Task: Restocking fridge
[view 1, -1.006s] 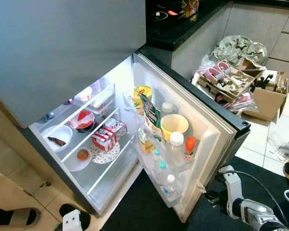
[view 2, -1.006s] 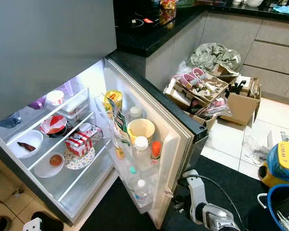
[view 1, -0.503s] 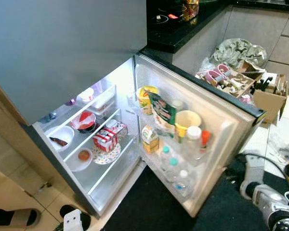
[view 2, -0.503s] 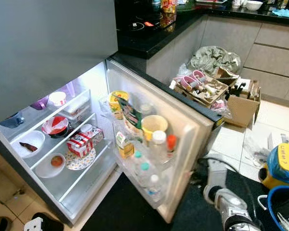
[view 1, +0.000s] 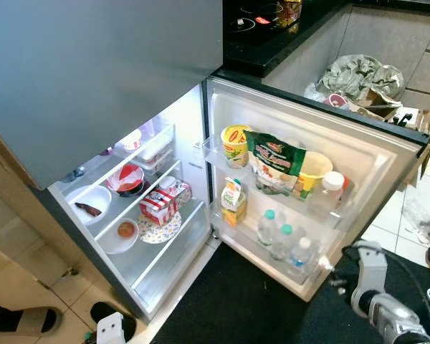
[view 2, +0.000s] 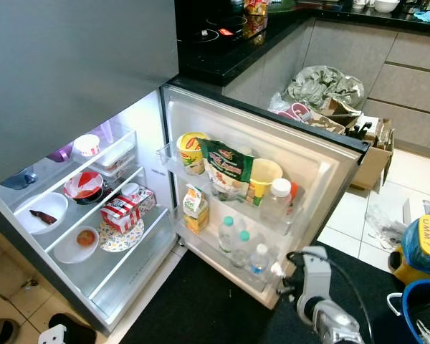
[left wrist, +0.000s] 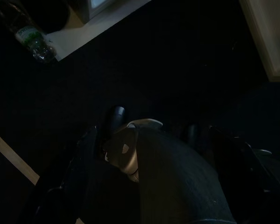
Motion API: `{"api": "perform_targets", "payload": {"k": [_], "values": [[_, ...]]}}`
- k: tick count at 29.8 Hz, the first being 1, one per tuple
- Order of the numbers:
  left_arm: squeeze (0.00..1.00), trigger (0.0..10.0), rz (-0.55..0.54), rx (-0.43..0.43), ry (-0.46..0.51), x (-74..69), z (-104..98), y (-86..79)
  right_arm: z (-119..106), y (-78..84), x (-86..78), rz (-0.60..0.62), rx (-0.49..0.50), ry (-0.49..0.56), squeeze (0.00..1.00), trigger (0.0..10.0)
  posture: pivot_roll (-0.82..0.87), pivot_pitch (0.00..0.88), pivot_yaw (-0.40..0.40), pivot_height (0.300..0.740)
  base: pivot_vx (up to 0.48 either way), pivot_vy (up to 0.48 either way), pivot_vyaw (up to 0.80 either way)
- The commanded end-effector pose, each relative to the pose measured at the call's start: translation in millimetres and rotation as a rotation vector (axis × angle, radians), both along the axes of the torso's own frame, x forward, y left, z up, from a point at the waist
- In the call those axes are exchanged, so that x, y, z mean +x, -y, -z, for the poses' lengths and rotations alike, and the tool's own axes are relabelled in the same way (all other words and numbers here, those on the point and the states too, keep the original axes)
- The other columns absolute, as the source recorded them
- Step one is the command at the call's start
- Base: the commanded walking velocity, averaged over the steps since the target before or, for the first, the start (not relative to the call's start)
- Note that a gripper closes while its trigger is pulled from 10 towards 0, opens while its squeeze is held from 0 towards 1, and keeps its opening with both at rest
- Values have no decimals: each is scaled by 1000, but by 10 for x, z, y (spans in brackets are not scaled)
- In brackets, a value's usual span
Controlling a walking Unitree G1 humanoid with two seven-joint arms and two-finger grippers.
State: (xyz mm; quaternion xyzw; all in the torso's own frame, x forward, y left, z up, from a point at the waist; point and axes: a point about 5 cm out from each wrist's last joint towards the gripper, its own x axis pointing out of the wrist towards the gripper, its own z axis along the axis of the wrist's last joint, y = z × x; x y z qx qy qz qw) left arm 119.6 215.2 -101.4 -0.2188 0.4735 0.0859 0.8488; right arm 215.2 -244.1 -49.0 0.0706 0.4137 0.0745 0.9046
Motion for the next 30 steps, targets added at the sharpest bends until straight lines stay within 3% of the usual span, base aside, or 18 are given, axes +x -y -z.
{"api": "perform_targets", "payload": {"k": [1, 4, 9, 12, 18, 22, 25, 30], "values": [[0, 10000, 13, -9, -17, -36, 21, 50, 53, -31, -66, -18, -9, -35, 0, 10000, -27, 0, -7, 740, 0, 0, 0], [0, 10000, 13, -9, -17, -36, 21, 50, 53, -31, -66, -18, -9, -35, 0, 10000, -27, 0, -7, 740, 0, 0, 0], [0, 10000, 45, 6, -13, -1, 13, 63, 254, -33, -393, 61, -58, -160, 0, 10000, -28, 0, -6, 740, 0, 0, 0], [0, 10000, 57, 22, -11, 9, 11, 62, 300, 19, -491, 73, -162, -201, 0, 10000, -32, 0, -5, 740, 0, 0, 0], [0, 10000, 80, 61, -21, 0, 15, 54, 299, 45, -492, 87, -223, -186, 0, 10000, -35, 0, -5, 740, 0, 0, 0], [0, 10000, 88, 85, -17, 18, 10, 53, 292, -39, -436, 30, -226, -154, 0, 10000, -36, 0, -5, 740, 0, 0, 0], [0, 10000, 97, 110, -13, 32, 7, 56, 288, -64, -405, -45, -312, -146, 0, 10000, -33, 0, -3, 740, 0, 0, 0], [0, 10000, 108, 127, -13, 33, 7, 56, 288, -71, -397, -40, -336, -143, 0, 10000, -34, 0, 0, 740, 0, 0, 0]]}}
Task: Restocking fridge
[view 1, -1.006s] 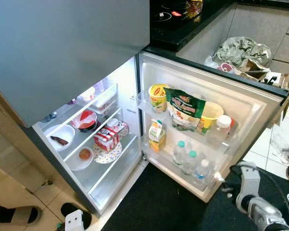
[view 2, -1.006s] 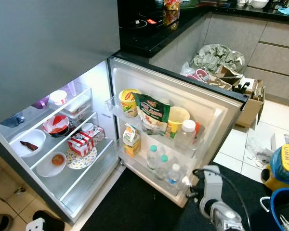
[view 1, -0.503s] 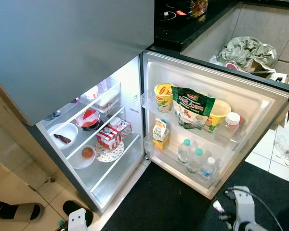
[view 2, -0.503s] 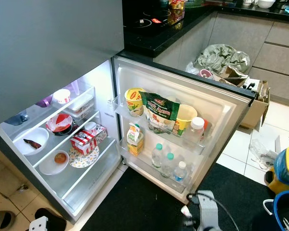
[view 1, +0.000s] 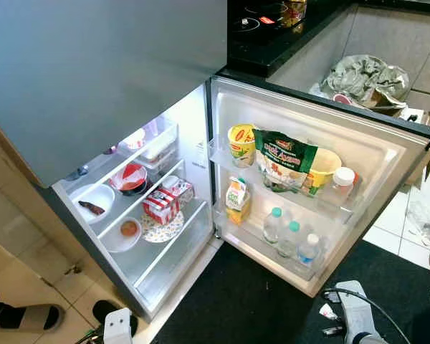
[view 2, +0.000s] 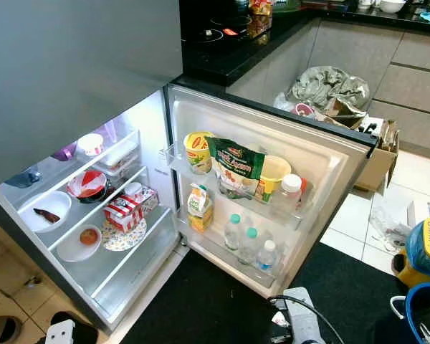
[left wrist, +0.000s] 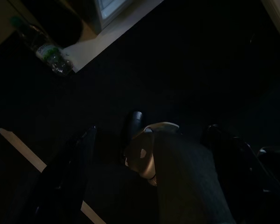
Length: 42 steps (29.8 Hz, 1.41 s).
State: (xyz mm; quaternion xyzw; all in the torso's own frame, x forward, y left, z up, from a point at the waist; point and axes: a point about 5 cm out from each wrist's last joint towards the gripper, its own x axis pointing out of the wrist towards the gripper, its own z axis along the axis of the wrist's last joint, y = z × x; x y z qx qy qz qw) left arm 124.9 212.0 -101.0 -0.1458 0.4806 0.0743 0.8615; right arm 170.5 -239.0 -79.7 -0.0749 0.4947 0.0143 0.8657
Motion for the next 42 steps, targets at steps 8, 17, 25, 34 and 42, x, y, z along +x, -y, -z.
{"api": "perform_targets", "payload": {"k": [8, 17, 25, 34, 42], "values": [[0, 10000, 9, 80, 6, -23, 2, -15, -32, -20, 83, -17, -57, 39, 0, 10000, -27, 0, -3, 740, 0, 0, 0], [0, 10000, -10, 41, -3, -17, 8, 6, -31, -46, 65, 73, 156, 42, 0, 10000, -27, 0, 0, 740, 0, 0, 351], [0, 10000, -27, -2, 14, 13, 2, 39, 13, -39, -34, 59, 151, 0, 0, 10000, -25, 0, -1, 740, 0, 0, 760], [0, 10000, -42, -47, 23, 7, 2, 45, 45, -39, -107, 55, 147, -24, 0, 10000, -26, 0, 4, 740, 0, 0, 756], [0, 10000, -77, -78, 38, 52, -14, 37, 67, -10, -171, 63, 121, -47, 0, 10000, -25, 0, 5, 740, 0, 0, 756]]}}
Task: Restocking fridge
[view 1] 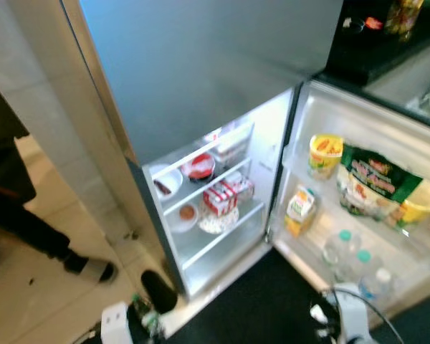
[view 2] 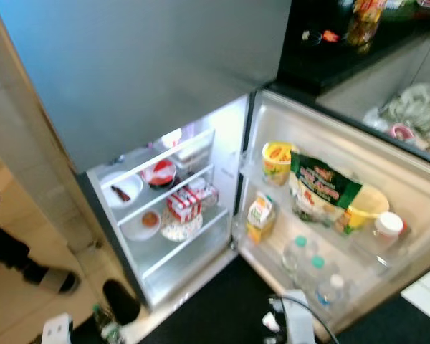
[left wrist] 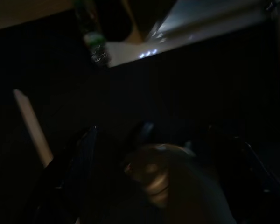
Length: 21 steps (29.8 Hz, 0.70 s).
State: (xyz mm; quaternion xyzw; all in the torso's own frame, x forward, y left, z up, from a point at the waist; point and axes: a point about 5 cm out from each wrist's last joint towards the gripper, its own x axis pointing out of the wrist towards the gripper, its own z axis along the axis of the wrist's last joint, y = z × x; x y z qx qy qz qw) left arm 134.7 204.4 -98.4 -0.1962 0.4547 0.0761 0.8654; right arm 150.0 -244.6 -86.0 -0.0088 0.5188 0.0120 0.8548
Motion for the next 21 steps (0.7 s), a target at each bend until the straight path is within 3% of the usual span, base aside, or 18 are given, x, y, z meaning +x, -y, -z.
{"api": "perform_targets", "payload": {"k": [1, 21], "values": [[0, 10000, -12, 4, -22, -46, 13, -37, 6, -62, 27, -13, 7, 4, 0, 10000, -25, 0, 5, 740, 0, 0, 763], [0, 10000, -8, -9, -19, -26, 9, -18, -4, -27, 34, -12, -11, 3, 0, 10000, -26, 0, 0, 740, 0, 0, 757]]}}
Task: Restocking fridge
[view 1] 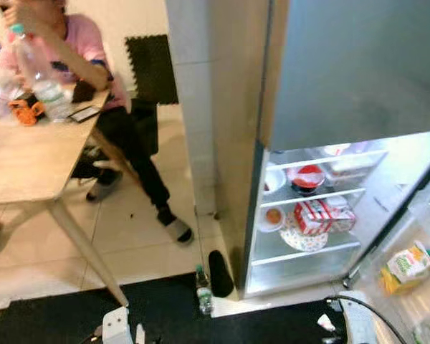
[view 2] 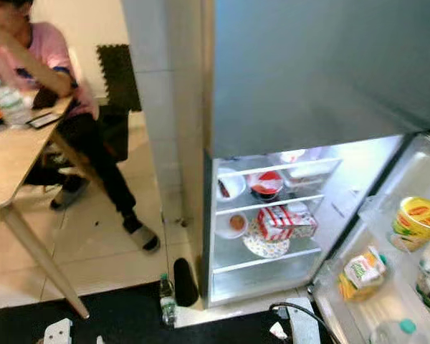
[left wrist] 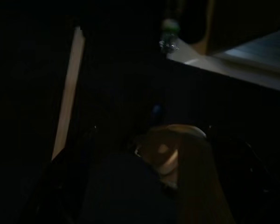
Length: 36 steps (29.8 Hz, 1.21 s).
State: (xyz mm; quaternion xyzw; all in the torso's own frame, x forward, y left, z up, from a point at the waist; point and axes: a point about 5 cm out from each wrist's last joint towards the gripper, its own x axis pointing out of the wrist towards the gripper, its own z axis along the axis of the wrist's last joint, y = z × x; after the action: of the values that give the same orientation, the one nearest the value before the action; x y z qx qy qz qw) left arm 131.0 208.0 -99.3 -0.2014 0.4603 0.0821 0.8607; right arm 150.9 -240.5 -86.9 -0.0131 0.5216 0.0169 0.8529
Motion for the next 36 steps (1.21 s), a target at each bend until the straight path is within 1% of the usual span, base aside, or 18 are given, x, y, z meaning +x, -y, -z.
{"api": "perform_targets", "payload": {"k": [1, 12, 14, 16, 22, 28, 36], "values": [[0, 10000, 5, -3, -3, 14, 0, 20, -14, 17, 25, 1, -10, 10, 0, 10000, -26, 0, 0, 740, 0, 0, 756], [0, 10000, 10, 0, -4, 16, 0, 19, -9, 17, 12, 1, -18, 11, 0, 10000, -29, 0, 3, 740, 0, 0, 756], [0, 10000, 10, 1, -4, 18, -1, 15, -8, 22, 10, 21, -24, 14, 0, 10000, -29, 0, 3, 740, 0, 0, 653], [0, 10000, 11, 0, -4, 20, -2, 15, -10, 34, 14, 42, -35, 21, 0, 10000, -29, 0, 3, 740, 0, 0, 0], [0, 10000, 14, -1, -9, 16, -1, 8, -14, 28, 25, 36, -32, 26, 0, 10000, -34, 0, 6, 740, 0, 0, 0], [0, 10000, 21, 1, -18, 5, 3, 4, -17, 25, 31, 30, -26, 28, 0, 10000, -35, 0, 7, 740, 0, -320, 0], [0, 10000, 26, -2, -21, 0, 5, 8, -37, 21, 78, 31, -11, 42, 0, 10000, -39, 0, 7, 740, 0, -378, 0]]}}
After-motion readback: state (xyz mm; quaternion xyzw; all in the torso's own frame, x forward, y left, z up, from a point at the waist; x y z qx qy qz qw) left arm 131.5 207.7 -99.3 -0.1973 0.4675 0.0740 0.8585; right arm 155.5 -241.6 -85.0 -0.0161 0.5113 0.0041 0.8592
